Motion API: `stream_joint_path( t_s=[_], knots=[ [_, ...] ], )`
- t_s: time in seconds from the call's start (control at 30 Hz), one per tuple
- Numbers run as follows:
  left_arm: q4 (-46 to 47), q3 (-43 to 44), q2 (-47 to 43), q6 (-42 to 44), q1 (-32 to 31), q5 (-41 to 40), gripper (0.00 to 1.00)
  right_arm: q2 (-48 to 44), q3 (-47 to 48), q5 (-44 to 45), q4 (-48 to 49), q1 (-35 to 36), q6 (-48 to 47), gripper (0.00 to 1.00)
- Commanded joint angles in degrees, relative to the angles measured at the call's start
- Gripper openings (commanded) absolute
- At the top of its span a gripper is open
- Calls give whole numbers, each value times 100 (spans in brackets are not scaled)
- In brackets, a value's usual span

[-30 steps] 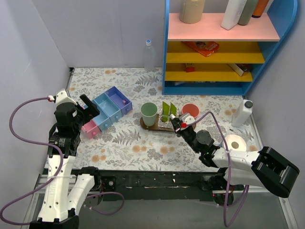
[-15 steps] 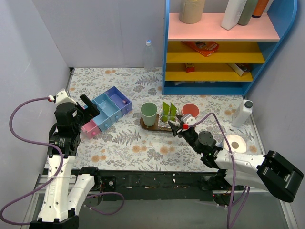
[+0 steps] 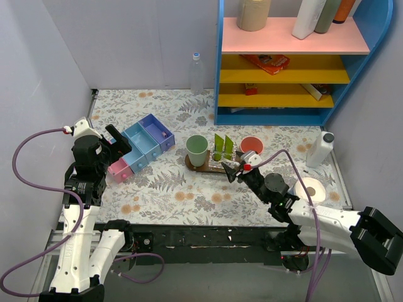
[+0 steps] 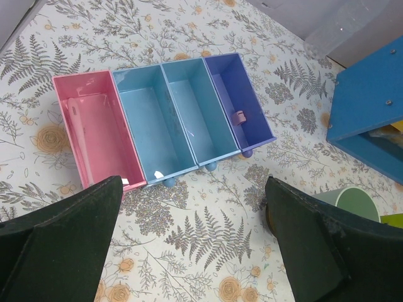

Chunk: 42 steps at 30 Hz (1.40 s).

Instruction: Prepare toiletry sets of a toothbrush and toothpaste on the tray

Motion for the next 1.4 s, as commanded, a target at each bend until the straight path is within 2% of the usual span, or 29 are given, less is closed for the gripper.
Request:
stream_joint_path(
  t_s=[0.0,0.17,0.43,0.6,0.83,0.9,0.93,0.97,1.1,1.17,1.23,1.37],
  knots=[
    [37,-11,-32,29,-26,-40,98,-228,357,-205,-313,-13,156,75],
    [-24,6,-6,2,-18,-101,98,-351,577,-354,-639,-22,297,80],
    [-279,156,161,-314,-18,-207,98,-764,849,-644,-1288,-328,674,83],
    [-780,340,441,-534,-18,-22,98,-975,1278,-1162,-1991,-759,930,85],
    [-1791,516,925,-604,-18,-539,98,-1142,1640,-1550,-2731,-1269,1273,84],
    [-1984,490,1100,-630,-9,-759,89,-1239,1640,-1559,-2792,-1313,1281,84],
    [-1993,490,1154,-666,0,-830,79,-1265,1640,-1585,-2819,-1322,1273,84],
    [-1985,481,1198,-675,0,-848,76,-1318,1632,-1602,-2819,-1331,1281,84],
    [-1836,297,1558,-666,87,-805,71,-1415,1623,-1646,-2889,-1375,1255,84],
    [-1765,261,1839,-666,193,-796,63,-1485,1623,-1673,-2924,-1375,1246,83],
    [-1573,191,1962,-613,376,-752,59,-1538,1614,-1682,-2942,-1384,1237,83],
    [-1431,191,2304,-490,597,-620,58,-1696,1553,-1690,-2951,-1384,1237,83]
  ],
)
